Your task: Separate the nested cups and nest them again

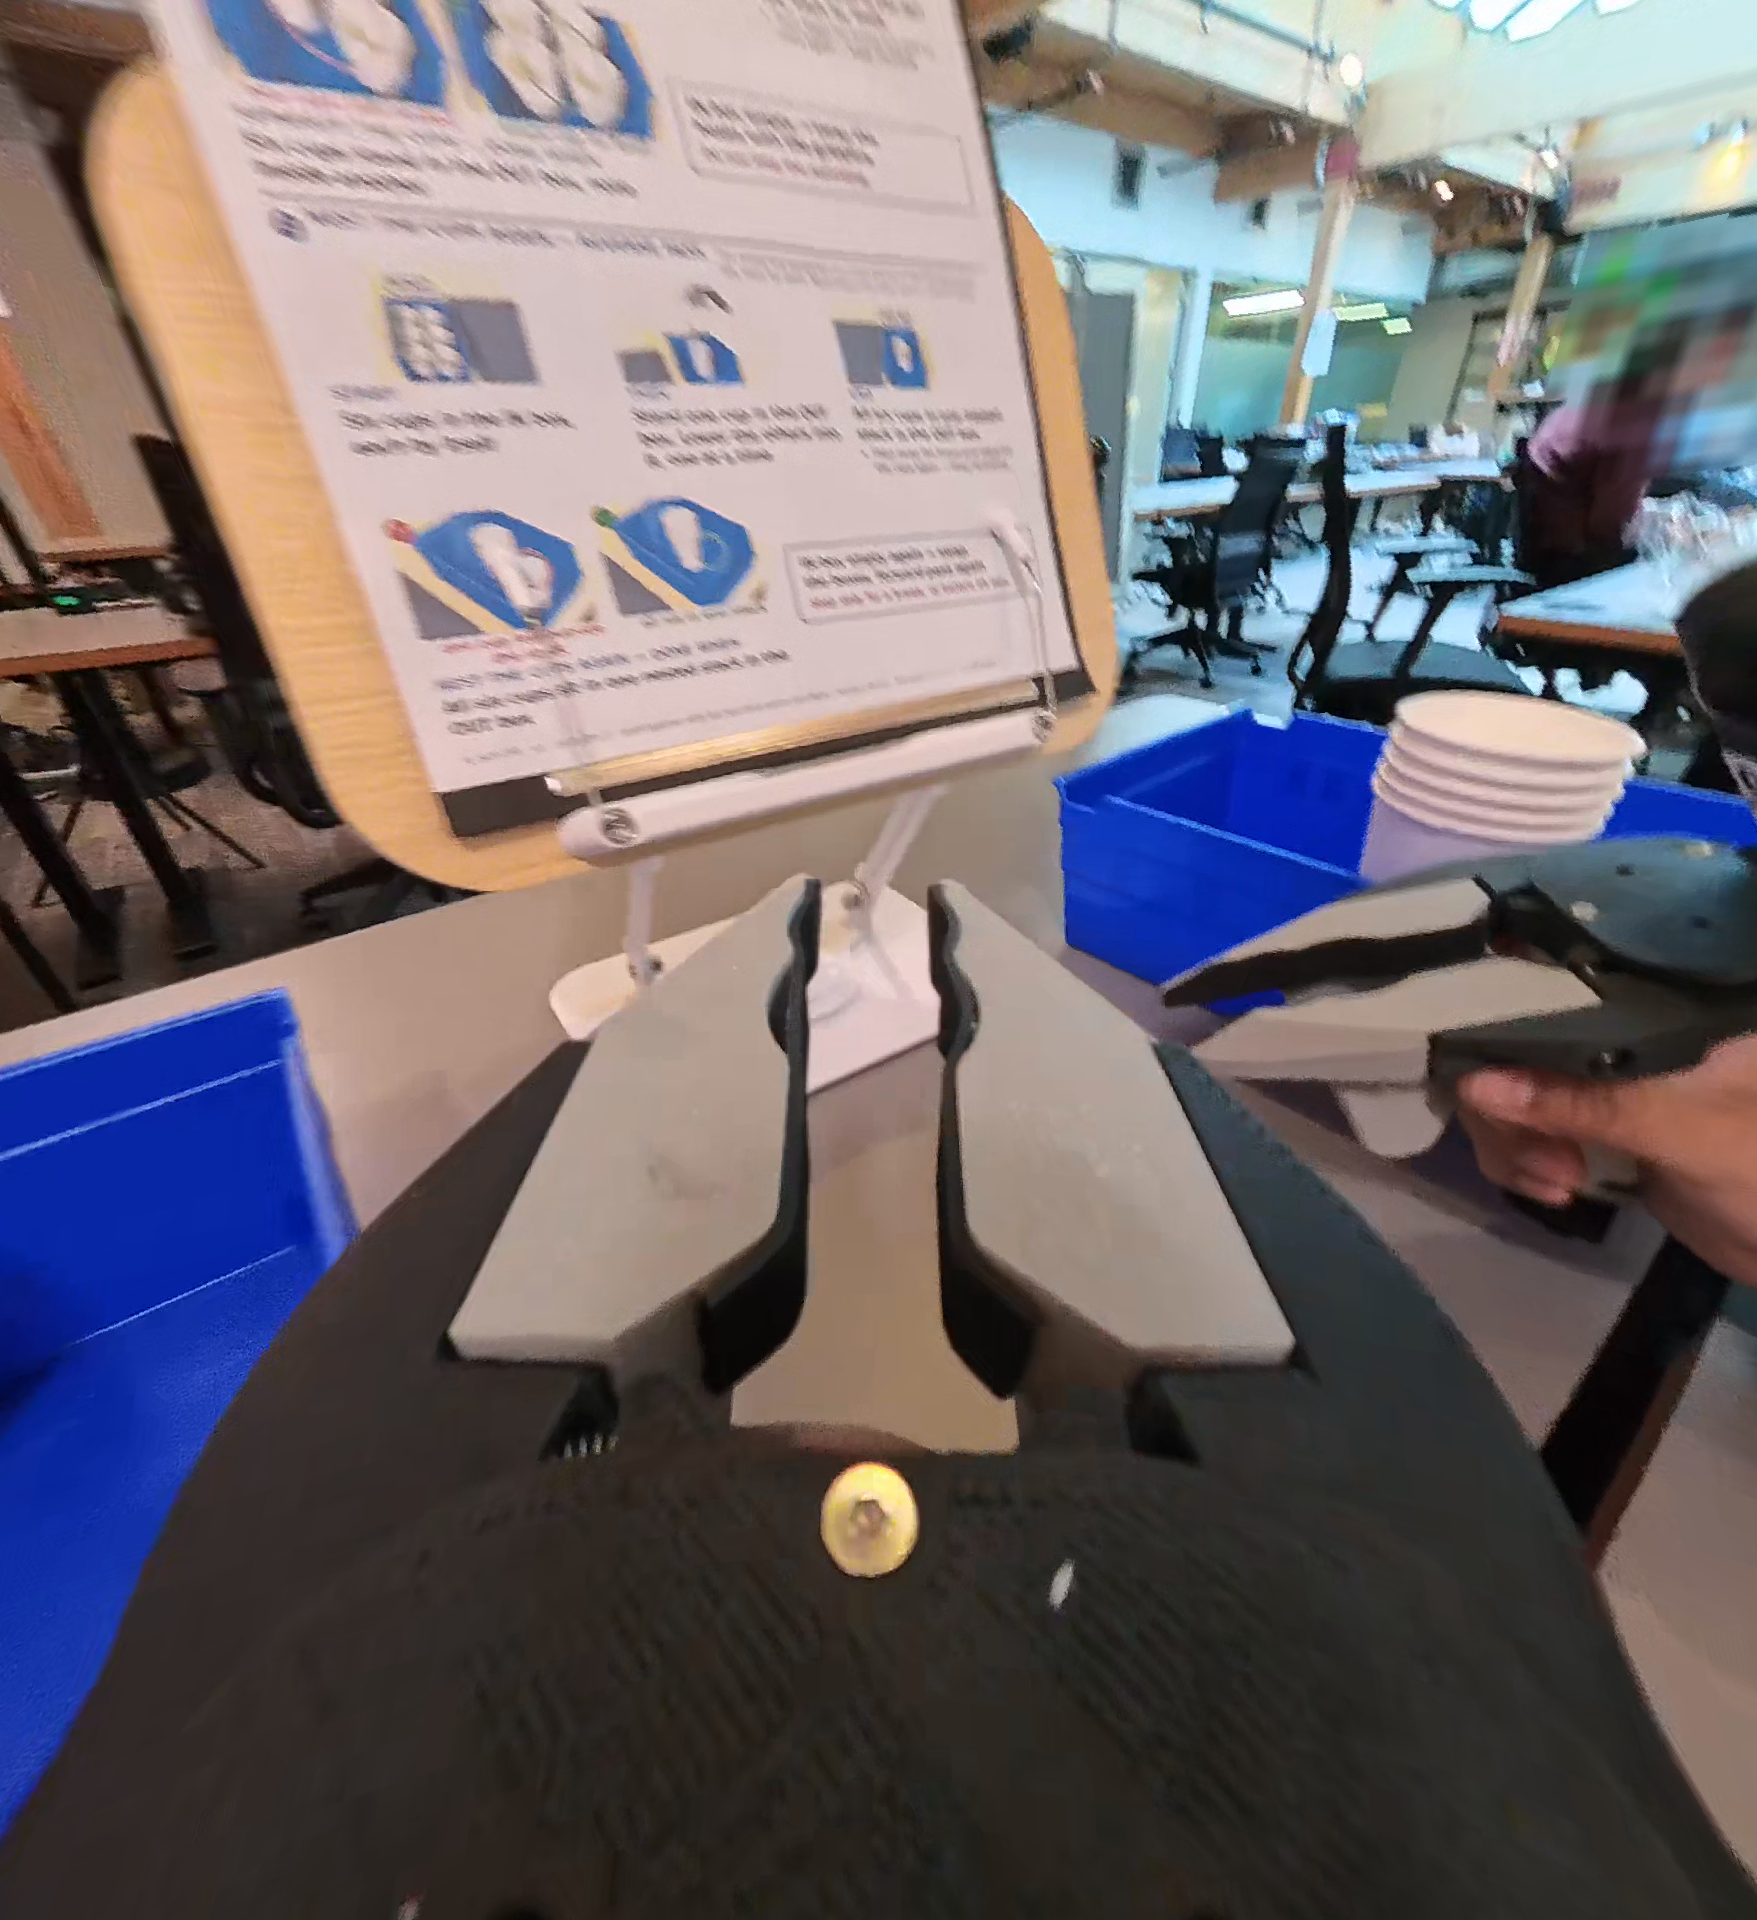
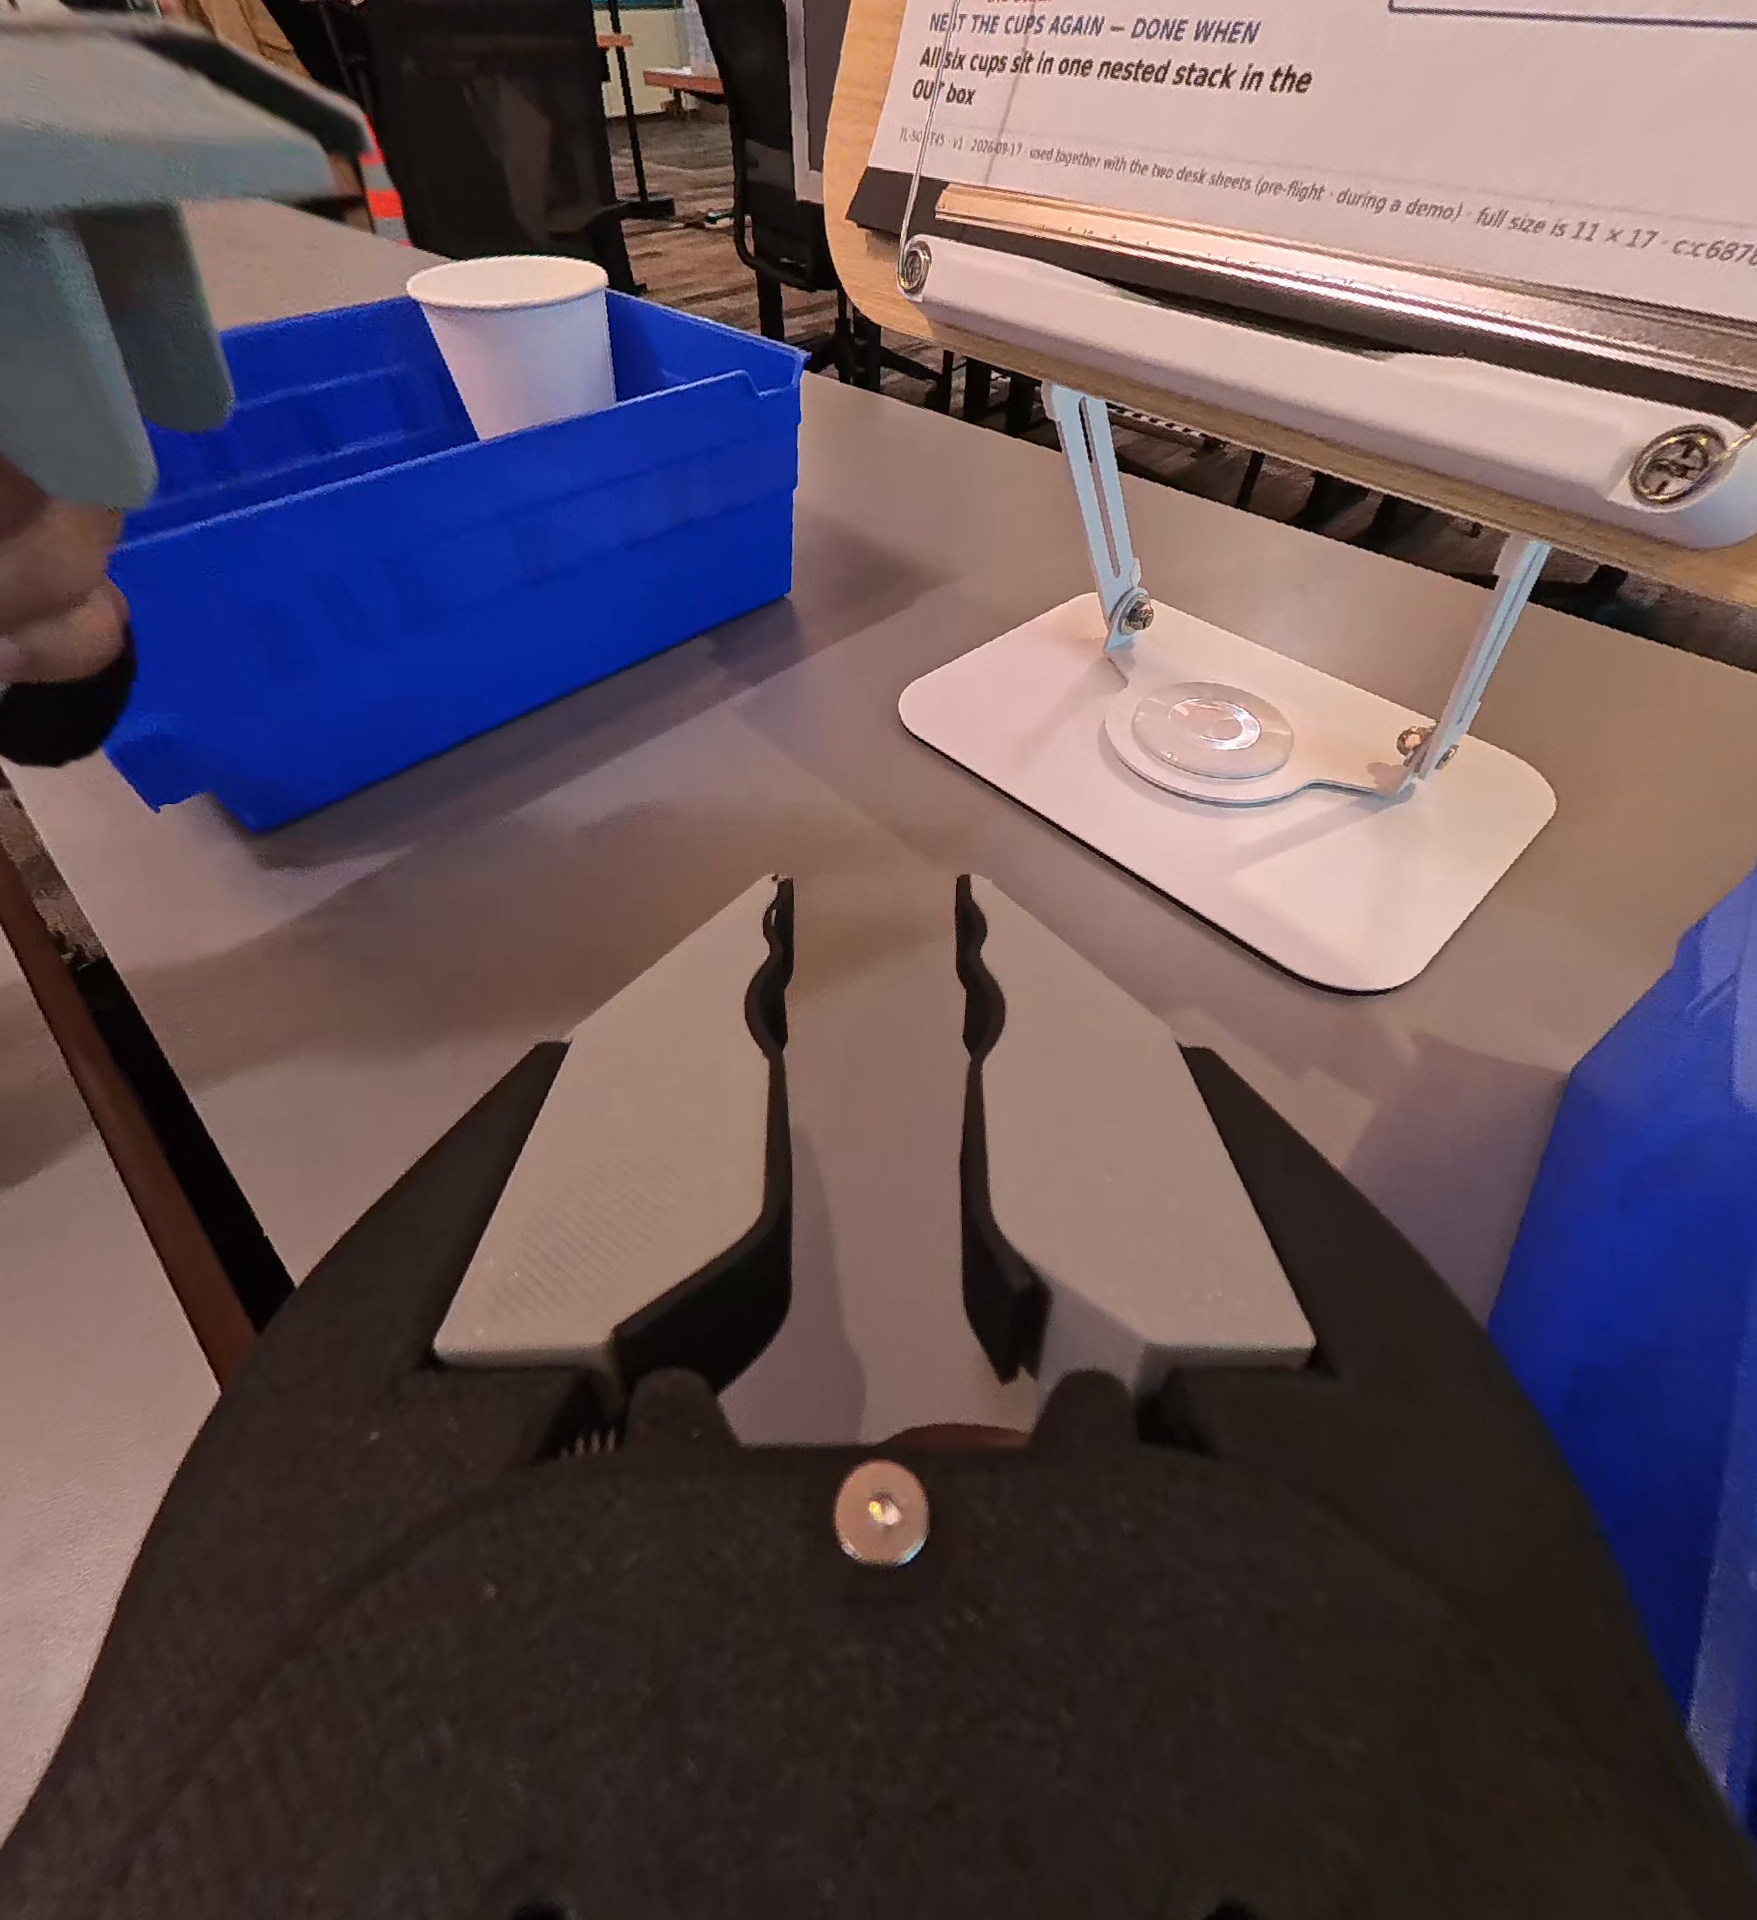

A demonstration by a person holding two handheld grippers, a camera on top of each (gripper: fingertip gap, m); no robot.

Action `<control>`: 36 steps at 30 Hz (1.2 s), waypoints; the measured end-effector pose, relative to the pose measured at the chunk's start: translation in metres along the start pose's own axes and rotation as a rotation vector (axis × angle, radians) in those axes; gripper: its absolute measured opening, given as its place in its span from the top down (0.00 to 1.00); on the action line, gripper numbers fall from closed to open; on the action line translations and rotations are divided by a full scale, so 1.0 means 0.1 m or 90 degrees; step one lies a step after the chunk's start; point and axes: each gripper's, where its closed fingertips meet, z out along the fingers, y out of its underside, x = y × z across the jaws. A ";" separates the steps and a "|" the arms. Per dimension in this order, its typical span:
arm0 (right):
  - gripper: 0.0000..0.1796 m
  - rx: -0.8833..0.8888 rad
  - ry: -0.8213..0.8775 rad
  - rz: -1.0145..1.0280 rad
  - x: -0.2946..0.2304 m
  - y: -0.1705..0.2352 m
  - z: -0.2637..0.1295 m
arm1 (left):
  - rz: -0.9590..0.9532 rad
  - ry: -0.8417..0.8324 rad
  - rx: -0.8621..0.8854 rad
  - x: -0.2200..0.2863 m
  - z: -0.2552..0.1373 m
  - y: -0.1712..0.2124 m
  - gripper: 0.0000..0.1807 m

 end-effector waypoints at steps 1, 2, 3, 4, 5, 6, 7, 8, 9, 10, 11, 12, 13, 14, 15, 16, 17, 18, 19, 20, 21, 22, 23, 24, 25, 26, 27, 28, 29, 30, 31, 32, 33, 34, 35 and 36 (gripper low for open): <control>0.84 0.000 0.000 0.001 0.00 0.00 0.00 | -0.011 -0.022 0.014 -0.10 -0.04 -0.05 0.88; 0.84 0.000 -0.001 0.001 0.00 0.00 0.00 | -0.023 -0.043 0.027 -0.19 -0.09 -0.09 0.87; 0.84 0.000 -0.001 0.001 0.00 0.00 0.00 | -0.040 -0.050 0.041 -0.26 -0.13 -0.14 0.86; 0.84 0.000 -0.002 0.001 0.00 0.00 0.00 | -0.057 -0.054 0.049 -0.31 -0.17 -0.16 0.85; 0.84 0.001 -0.002 0.000 -0.01 0.00 0.00 | -0.071 -0.067 0.058 -0.39 -0.21 -0.19 0.84; 0.84 0.000 -0.003 -0.001 -0.01 0.00 0.00 | -0.085 -0.077 0.072 -0.45 -0.25 -0.22 0.84; 0.84 0.000 -0.003 -0.002 -0.02 0.00 0.00 | -0.099 -0.084 0.086 -0.49 -0.28 -0.25 0.84; 0.84 -0.001 -0.003 -0.003 -0.02 0.00 0.00 | -0.116 -0.084 0.101 -0.52 -0.32 -0.28 0.84; 0.84 -0.002 -0.004 -0.004 -0.02 0.00 0.01 | -0.132 -0.074 0.114 -0.52 -0.34 -0.31 0.84; 0.84 -0.004 -0.004 -0.005 -0.03 0.01 0.01 | -0.143 -0.065 0.124 -0.52 -0.36 -0.34 0.84; 0.84 -0.005 -0.004 -0.006 -0.03 0.02 0.01 | -0.148 -0.063 0.132 -0.53 -0.39 -0.37 0.83; 0.84 -0.006 -0.003 -0.006 -0.03 0.02 0.02 | -0.147 -0.067 0.140 -0.54 -0.41 -0.40 0.83; 0.84 -0.006 -0.002 -0.007 -0.02 0.02 0.02 | -0.143 -0.075 0.148 -0.56 -0.45 -0.44 0.83; 0.84 -0.006 -0.002 -0.007 -0.02 0.02 0.02 | -0.139 -0.081 0.158 -0.58 -0.48 -0.48 0.83; 0.84 -0.007 -0.001 -0.008 -0.02 0.02 0.02 | -0.135 -0.090 0.169 -0.62 -0.52 -0.53 0.83; 0.84 -0.006 0.000 -0.008 -0.01 0.02 0.01 | -0.132 -0.104 0.179 -0.69 -0.56 -0.57 0.83; 0.84 -0.006 0.001 -0.007 0.00 0.02 0.01 | -0.133 -0.123 0.179 -0.79 -0.59 -0.58 0.83; 0.84 -0.007 0.001 -0.005 0.00 0.03 0.02 | -0.140 -0.143 0.165 -0.91 -0.61 -0.56 0.83; 0.84 -0.009 0.001 -0.002 0.01 0.04 0.02 | -0.151 -0.157 0.140 -1.03 -0.61 -0.52 0.83; 0.84 -0.009 0.000 0.000 0.01 0.04 0.02 | -0.158 -0.164 0.109 -1.13 -0.60 -0.47 0.81; 0.84 -0.008 0.000 0.000 0.01 0.03 0.02 | -0.160 -0.170 0.074 -1.24 -0.59 -0.41 0.78; 0.84 -0.006 0.000 -0.001 0.02 0.03 0.02 | -0.156 -0.183 0.036 -1.37 -0.58 -0.34 0.75; 0.84 -0.005 0.000 -0.002 0.01 0.02 0.01 | -0.151 -0.207 -0.001 -1.52 -0.58 -0.26 0.70; 0.84 -0.006 -0.001 -0.004 0.01 0.02 0.02 | -0.145 -0.228 -0.038 -1.67 -0.58 -0.18 0.66; 0.84 -0.007 -0.002 -0.006 0.01 0.02 0.02 | -0.136 -0.245 -0.072 -1.80 -0.58 -0.11 0.65; 0.84 -0.008 -0.002 -0.008 0.00 0.02 0.03 | -0.129 -0.259 -0.102 -1.92 -0.57 -0.05 0.65; 0.84 -0.010 -0.002 -0.010 0.00 0.03 0.03 | -0.124 -0.269 -0.129 -2.03 -0.55 0.01 0.65; 0.84 -0.012 -0.002 -0.012 -0.01 0.04 0.04 | -0.121 -0.275 -0.155 -2.13 -0.52 0.07 0.64; 0.84 -0.014 -0.001 -0.015 -0.01 0.04 0.04 | -0.117 -0.277 -0.182 -2.21 -0.48 0.13 0.64; 0.84 -0.015 0.001 -0.017 -0.01 0.05 0.04 | -0.110 -0.276 -0.210 -2.27 -0.43 0.19 0.63; 0.84 -0.015 0.002 -0.019 0.00 0.05 0.04 | -0.100 -0.270 -0.242 -2.32 -0.38 0.26 0.62; 0.84 -0.015 0.003 -0.019 0.00 0.05 0.04 | -0.087 -0.261 -0.278 -2.34 -0.33 0.33 0.61; 0.84 -0.014 0.003 -0.018 0.00 0.04 0.04 | -0.068 -0.250 -0.313 -2.35 -0.28 0.41 0.61; 0.84 -0.012 0.001 -0.015 0.00 0.04 0.03 | -0.044 -0.242 -0.349 -2.36 -0.23 0.49 0.61; 0.84 -0.010 -0.001 -0.011 0.00 0.03 0.03 | -0.014 -0.250 -0.390 -2.41 -0.22 0.58 0.61; 0.84 -0.008 -0.003 -0.009 0.00 0.02 0.03 | 0.019 -0.267 -0.430 -2.49 -0.23 0.67 0.61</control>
